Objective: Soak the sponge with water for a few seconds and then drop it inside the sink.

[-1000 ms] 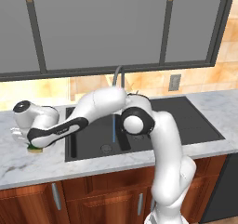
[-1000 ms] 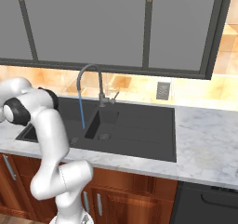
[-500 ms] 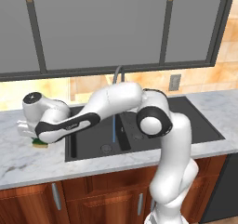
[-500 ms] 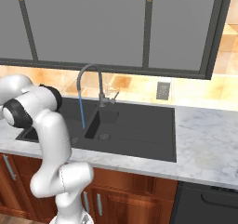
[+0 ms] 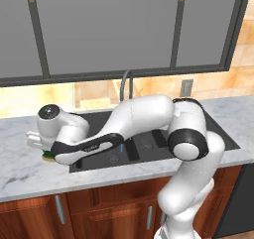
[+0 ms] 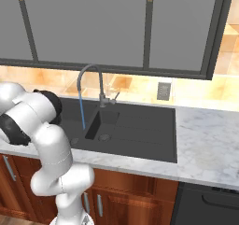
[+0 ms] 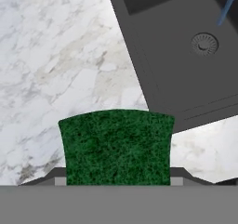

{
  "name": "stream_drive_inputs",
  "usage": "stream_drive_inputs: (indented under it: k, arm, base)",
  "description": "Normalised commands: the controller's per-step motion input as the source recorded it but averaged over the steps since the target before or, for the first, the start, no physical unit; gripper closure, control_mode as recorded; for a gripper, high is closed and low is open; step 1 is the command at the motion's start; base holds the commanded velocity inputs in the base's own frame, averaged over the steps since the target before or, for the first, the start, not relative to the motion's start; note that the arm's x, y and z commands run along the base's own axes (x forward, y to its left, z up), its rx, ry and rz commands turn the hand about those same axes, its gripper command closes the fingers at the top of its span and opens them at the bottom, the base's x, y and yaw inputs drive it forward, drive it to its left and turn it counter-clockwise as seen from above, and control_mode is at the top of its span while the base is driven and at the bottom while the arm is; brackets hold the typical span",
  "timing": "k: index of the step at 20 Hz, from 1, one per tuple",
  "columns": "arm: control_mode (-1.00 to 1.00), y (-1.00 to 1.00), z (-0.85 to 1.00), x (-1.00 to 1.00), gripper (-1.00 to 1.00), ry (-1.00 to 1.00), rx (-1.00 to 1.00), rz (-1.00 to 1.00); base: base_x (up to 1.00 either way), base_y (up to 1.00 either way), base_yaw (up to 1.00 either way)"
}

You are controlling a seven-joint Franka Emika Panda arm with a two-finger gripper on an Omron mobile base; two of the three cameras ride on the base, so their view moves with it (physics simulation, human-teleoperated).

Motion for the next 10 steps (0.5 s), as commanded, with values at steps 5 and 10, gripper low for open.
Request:
stream_drive_inputs:
  k: [5,10]
  arm:
    - [-1.00,-0.49,0.10,0.00,1.00,-0.11,0.01,0.00]
    - [-1.00,-0.65,0.11,0.00,1.00,-0.08,0.01,0.00]
  base:
    - [0.00,0.00,0.00]
    - [0.00,0.00,0.00]
